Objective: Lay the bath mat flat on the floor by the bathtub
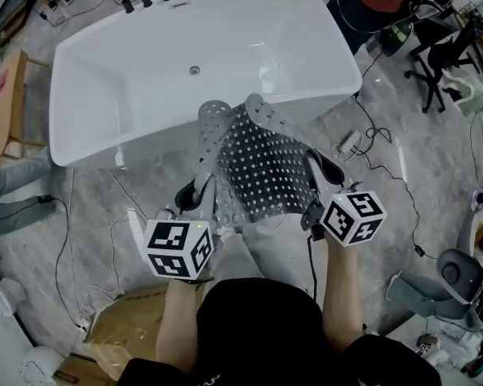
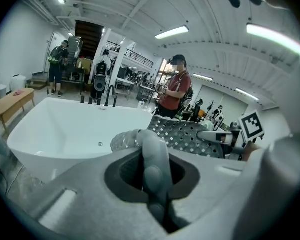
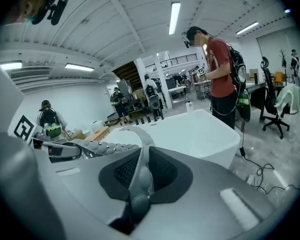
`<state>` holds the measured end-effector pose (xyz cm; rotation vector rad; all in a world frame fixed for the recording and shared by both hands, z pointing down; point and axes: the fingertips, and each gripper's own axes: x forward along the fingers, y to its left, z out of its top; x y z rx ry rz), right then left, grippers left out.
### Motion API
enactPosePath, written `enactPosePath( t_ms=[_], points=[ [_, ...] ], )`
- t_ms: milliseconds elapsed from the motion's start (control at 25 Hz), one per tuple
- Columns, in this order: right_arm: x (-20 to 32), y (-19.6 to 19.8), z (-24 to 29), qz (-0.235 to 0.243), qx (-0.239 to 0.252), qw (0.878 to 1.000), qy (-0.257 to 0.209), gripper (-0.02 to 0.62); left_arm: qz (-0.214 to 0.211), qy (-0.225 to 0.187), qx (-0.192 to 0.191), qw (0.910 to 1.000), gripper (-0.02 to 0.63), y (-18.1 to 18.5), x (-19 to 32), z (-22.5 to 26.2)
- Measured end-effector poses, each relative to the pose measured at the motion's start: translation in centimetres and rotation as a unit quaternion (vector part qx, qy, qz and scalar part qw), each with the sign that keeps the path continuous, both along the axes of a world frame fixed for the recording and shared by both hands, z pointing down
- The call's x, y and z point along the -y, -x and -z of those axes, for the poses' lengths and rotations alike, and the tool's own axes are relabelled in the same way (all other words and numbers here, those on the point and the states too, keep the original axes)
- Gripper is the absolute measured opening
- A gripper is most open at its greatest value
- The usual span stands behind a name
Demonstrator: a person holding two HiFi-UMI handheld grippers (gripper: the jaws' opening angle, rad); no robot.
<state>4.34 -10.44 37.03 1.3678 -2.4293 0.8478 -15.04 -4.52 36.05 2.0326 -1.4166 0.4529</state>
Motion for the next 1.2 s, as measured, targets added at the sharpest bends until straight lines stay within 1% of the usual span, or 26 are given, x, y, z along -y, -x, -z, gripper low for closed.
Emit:
enactPosePath(
  t_ms=[80, 200, 400, 560, 680, 800, 960, 1200],
  points=[
    [0.3, -0.9, -0.9, -0.008, -0.003, 1.000, 0.008, 0.023, -0.004, 0.008, -0.001, 1.0000, 0.025, -0.3, 0.0, -1.1],
    [0.3, -1.9, -2.8, -0.013, -0.020, 0.999, 0.021, 0.023, -0.012, 0.028, -0.007, 0.9995, 0.025, -0.7, -0.2, -3.5],
    [-0.4, -3.6, -6.9, -0.023, -0.044, 0.998, 0.037, 0.023, -0.039, 0.048, -0.009, 0.9981, 0.025, -1.7, -1.0, -7.5],
    [-0.8, -4.1, -10.2, -0.022, -0.052, 0.997, 0.056, 0.023, -0.061, 0.073, 0.004, 0.9955, 0.025, -2.5, -1.5, -11.3],
    [-0.7, -5.3, -13.3, -0.017, -0.055, 0.995, 0.077, 0.023, -0.070, 0.089, 0.007, 0.9936, 0.025, -4.2, -1.3, -14.2],
    [-0.6, -6.3, -16.8, -0.012, -0.057, 0.993, 0.101, 0.023, -0.070, 0.111, 0.003, 0.9914, 0.025, -5.6, -1.1, -17.4],
    [0.5, -6.4, -21.5, -0.003, -0.061, 0.991, 0.118, 0.023, -0.071, 0.124, 0.011, 0.9897, 0.025, -5.8, 0.1, -21.3],
    [-0.4, -7.7, -26.7, 0.018, -0.061, 0.989, 0.137, 0.023, -0.050, 0.149, 0.032, 0.9871, 0.023, -6.3, -1.0, -26.4]
  ],
)
